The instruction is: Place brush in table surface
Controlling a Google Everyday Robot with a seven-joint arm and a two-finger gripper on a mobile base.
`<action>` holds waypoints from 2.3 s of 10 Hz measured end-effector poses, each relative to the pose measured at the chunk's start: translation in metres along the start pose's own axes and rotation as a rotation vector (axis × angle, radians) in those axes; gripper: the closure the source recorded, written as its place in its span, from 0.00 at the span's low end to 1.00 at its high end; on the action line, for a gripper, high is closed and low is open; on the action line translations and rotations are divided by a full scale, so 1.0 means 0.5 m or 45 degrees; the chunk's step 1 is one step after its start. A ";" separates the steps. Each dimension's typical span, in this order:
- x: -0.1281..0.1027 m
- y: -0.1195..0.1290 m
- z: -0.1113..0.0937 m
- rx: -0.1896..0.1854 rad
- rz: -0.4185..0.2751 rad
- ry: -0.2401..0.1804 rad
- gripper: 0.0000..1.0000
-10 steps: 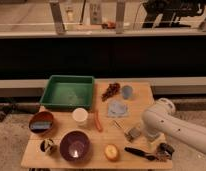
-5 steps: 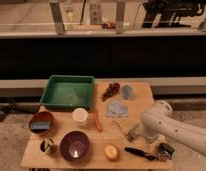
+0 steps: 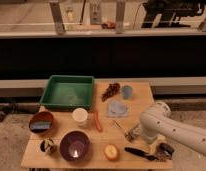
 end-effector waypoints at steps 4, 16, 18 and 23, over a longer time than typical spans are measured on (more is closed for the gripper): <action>-0.007 0.021 -0.039 0.020 0.087 0.001 0.20; 0.001 0.128 -0.029 0.130 0.439 -0.126 0.20; -0.002 0.121 0.014 0.150 0.433 -0.134 0.20; 0.002 0.117 0.063 0.235 0.501 -0.107 0.51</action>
